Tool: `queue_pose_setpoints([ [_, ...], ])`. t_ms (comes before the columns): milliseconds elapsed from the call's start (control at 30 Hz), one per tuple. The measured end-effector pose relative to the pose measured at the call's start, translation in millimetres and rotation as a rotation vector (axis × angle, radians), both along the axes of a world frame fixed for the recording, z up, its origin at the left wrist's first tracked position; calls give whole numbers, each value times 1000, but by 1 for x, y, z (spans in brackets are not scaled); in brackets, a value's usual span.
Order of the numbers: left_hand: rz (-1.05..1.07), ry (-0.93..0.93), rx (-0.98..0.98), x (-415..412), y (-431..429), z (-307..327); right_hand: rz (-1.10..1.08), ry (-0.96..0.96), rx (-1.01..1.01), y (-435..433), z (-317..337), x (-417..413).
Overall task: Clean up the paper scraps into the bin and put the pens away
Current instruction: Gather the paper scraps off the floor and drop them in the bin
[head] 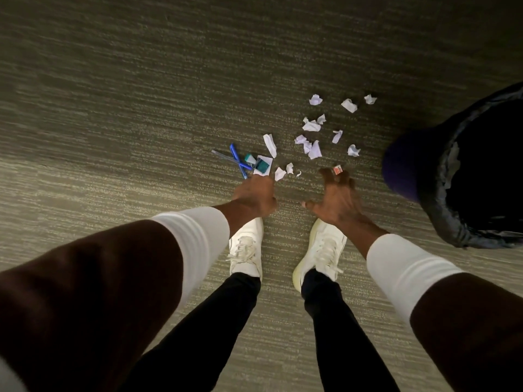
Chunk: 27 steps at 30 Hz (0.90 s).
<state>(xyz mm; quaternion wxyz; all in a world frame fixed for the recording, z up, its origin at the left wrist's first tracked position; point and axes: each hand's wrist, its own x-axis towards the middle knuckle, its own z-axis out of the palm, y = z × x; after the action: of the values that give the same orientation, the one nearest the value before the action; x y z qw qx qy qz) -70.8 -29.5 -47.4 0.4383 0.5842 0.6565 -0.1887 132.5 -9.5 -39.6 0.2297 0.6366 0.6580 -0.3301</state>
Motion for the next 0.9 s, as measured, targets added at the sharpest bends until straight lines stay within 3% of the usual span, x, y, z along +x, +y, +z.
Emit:
queue_pose_setpoints([
  [167, -182, 109, 233, 6, 7, -60, -22, -93, -40, 17, -60, 14],
  [400, -197, 150, 183, 25, 35, -140, -84, -85, 107, 51, -143, 37],
  [567, -386, 206, 270, 35, 37, -151, 25, -104, 261, 53, -162, 52],
  [733, -330, 136, 292, 35, 49, -151, -11, 4, 275, 64, -169, 79],
  [900, -428, 31, 316, 23, 64, -152, 0, 47, 322, 72, -172, 97],
])
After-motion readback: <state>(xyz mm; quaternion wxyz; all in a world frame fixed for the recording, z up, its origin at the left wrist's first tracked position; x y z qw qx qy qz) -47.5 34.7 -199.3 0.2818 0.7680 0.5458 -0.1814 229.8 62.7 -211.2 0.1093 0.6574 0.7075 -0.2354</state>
